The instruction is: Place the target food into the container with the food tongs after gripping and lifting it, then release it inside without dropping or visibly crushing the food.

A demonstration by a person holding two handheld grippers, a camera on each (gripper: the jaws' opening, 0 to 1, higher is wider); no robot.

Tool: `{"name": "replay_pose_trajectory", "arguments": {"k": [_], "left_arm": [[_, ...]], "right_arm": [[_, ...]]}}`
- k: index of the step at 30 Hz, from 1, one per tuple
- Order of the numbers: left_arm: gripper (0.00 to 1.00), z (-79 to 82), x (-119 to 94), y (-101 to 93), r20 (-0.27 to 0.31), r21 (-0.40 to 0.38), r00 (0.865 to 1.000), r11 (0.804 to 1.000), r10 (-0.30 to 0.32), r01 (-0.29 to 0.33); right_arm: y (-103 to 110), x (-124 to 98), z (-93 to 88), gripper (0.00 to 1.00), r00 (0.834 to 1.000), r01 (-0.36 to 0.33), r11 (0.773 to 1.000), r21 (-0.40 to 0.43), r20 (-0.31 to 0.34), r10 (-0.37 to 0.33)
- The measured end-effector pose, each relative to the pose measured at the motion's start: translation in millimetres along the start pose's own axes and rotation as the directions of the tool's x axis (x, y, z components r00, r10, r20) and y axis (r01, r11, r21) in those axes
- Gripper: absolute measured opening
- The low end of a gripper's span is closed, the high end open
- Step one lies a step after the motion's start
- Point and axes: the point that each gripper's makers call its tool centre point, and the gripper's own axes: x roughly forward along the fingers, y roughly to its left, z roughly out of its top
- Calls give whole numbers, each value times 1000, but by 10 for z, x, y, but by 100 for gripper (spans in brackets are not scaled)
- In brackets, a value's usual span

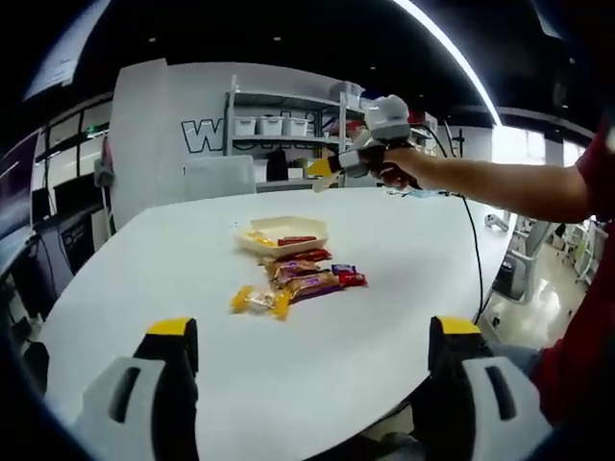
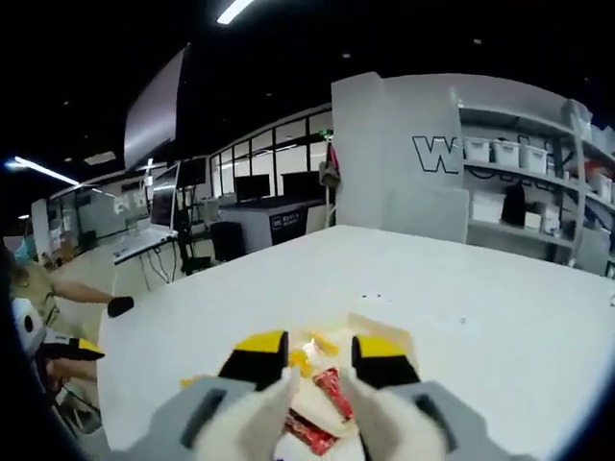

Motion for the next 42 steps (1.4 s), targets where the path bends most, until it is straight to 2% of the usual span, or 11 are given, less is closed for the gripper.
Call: {"name": "replay_pose_trajectory", "arguments": {"k": [9, 16, 33, 42], "left_arm": [[97, -1, -5, -1, 2, 3, 1000, 1000, 0, 0], [96, -4, -11, -8, 4, 2, 1000, 1000, -3, 3], [96, -114, 17, -48, -16, -9, 1000, 1000, -15, 15], [95, -75, 25, -78, -12, 1, 1000, 1000, -23, 23]], "right_arm": [[-3, -62, -158, 21, 1000, -15, 999, 38, -11, 16], [22, -84, -396, 21, 999, -27, 998, 50, -42, 30], [239, -227, -809, 21, 992, -95, 994, 53, -76, 99], [277, -228, -1044, 21, 988, -104, 992, 69, -109, 111]]}}
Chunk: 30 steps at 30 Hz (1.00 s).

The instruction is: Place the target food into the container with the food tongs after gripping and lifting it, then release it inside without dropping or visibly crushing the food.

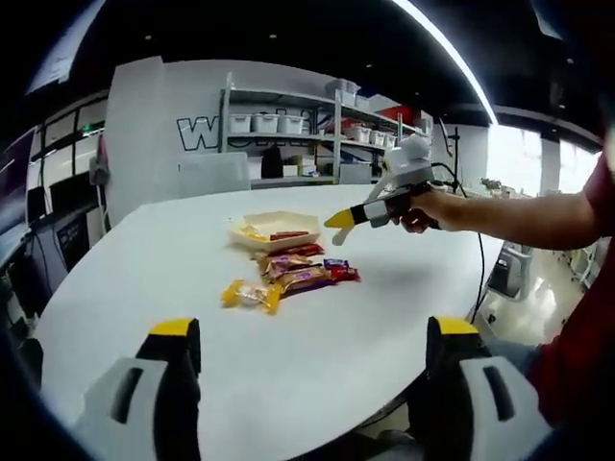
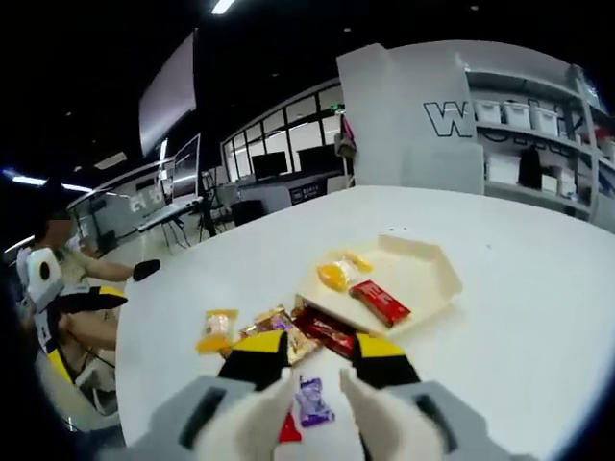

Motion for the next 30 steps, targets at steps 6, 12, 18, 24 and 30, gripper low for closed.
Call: {"name": "replay_pose_trajectory", "arguments": {"k": [6, 12, 18, 24, 30], "left_arm": [[95, 4, 9, -17, -6, 6, 1000, 1000, -2, 2], [95, 6, 16, -14, -12, 14, 1000, 1000, -1, 1], [96, -26, 29, -18, -21, 12, 1000, 1000, 3, -2], [97, -43, 36, -25, -31, 9, 1000, 1000, 0, 0], [97, -53, 57, -26, -42, 16, 999, 1000, -4, 5]], "right_arm": [[28, 18, -67, 21, 1000, -13, 1000, 5, -15, 13], [77, 84, -177, 21, 999, -18, 1000, -24, -40, 17], [109, 115, -266, 21, 998, -17, 999, -42, -59, 15], [58, 127, -299, 20, 998, -6, 999, -49, -64, 3], [51, 134, -303, 17, 997, 6, 998, -59, -71, -11]]}}
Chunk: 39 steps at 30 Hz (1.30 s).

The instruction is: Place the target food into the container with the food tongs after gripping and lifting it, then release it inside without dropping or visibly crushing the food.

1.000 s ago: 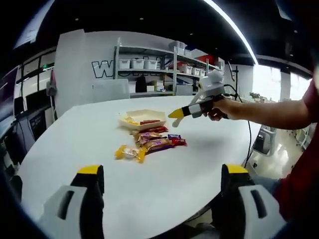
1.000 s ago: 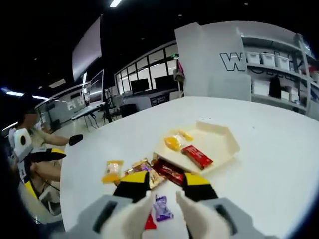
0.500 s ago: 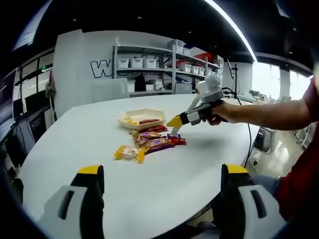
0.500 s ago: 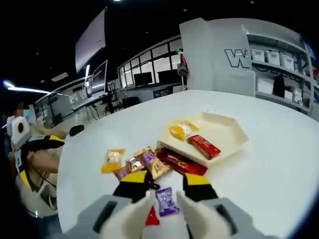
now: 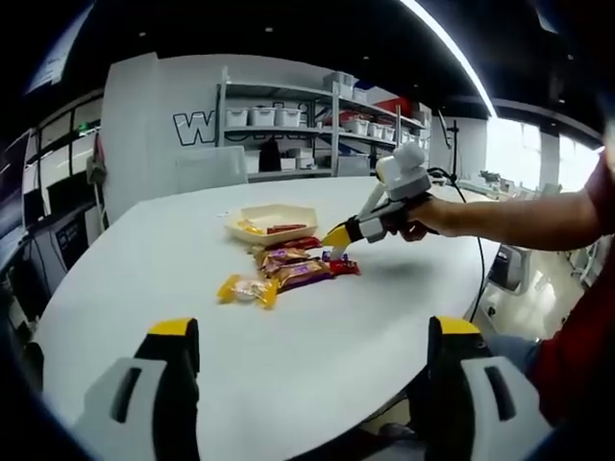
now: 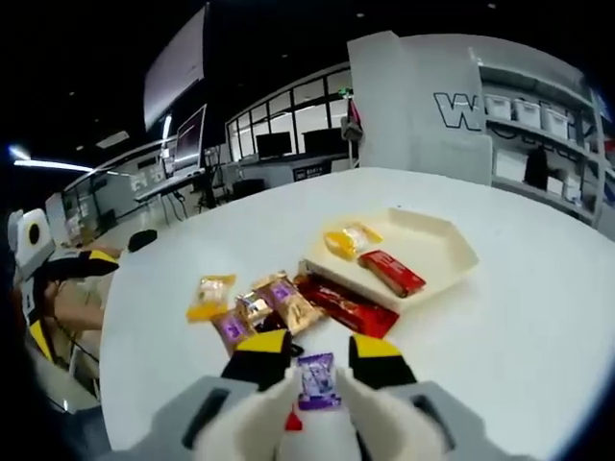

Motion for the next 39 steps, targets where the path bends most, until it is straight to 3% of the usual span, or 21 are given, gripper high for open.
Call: {"name": "replay_pose_trajectory", "arguments": {"k": [10, 26, 39], "left_arm": [[96, -27, 1, -30, -15, 17, 1000, 1000, -4, 4], [96, -22, -64, 27, 5, -6, 1000, 1000, 4, -4], [96, -31, -69, 16, 5, -5, 1000, 1000, 3, -3]], "right_arm": [[-25, 0, 0, 14, 1000, 9, 1000, -20, 15, -8], [-74, -10, 6, 14, 999, 34, 995, 90, 2, -35], [-22, -39, 76, 14, 1000, 16, 998, 55, -25, -15]]}}
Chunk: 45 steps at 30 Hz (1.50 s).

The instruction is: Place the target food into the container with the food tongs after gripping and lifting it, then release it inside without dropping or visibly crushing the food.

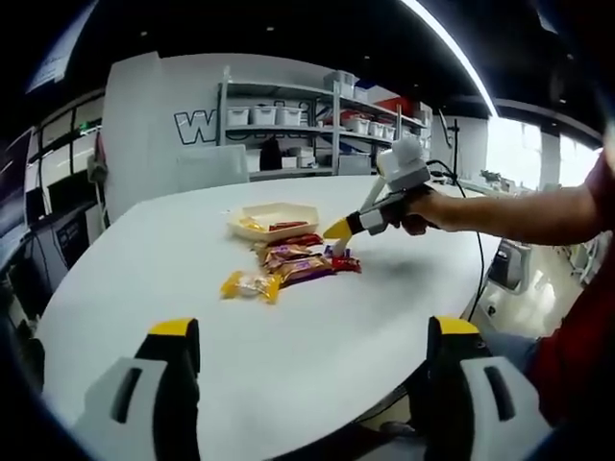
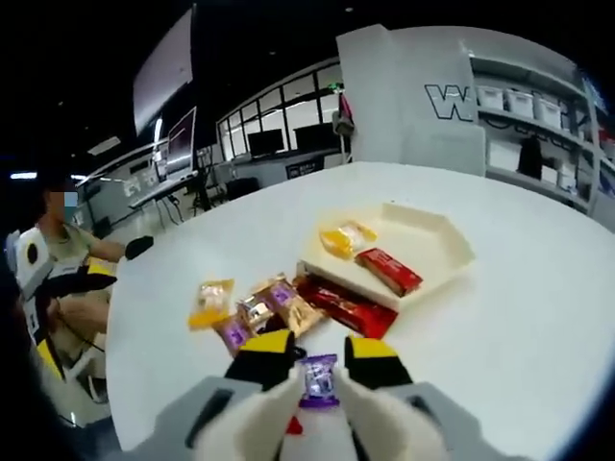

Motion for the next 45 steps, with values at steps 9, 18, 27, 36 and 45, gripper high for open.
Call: {"name": "replay_pose_trajectory", "arguments": {"k": [9, 18, 27, 36, 45], "left_arm": [[96, 18, -5, -1, 2, 0, 1000, 1000, 1, -1], [96, 43, -17, 12, 5, 7, 1000, 1000, 9, -9], [96, 41, -31, 22, 5, 2, 1000, 1000, 16, -16], [96, 79, -61, 35, 9, 4, 1000, 1000, 22, -22], [96, 98, -137, 153, 15, -5, 998, 999, 53, -53]], "right_arm": [[-20, -69, 309, 15, 999, 5, 999, -35, 33, -4], [-49, -112, 591, 15, 999, 10, 998, -59, 53, -7], [-98, -127, 968, 15, 995, 14, 998, -61, 95, -8], [-86, -69, 1201, 15, 993, 9, 997, -74, 117, 0], [-162, 26, 1351, 15, 991, 31, 997, -70, 129, -21]]}}
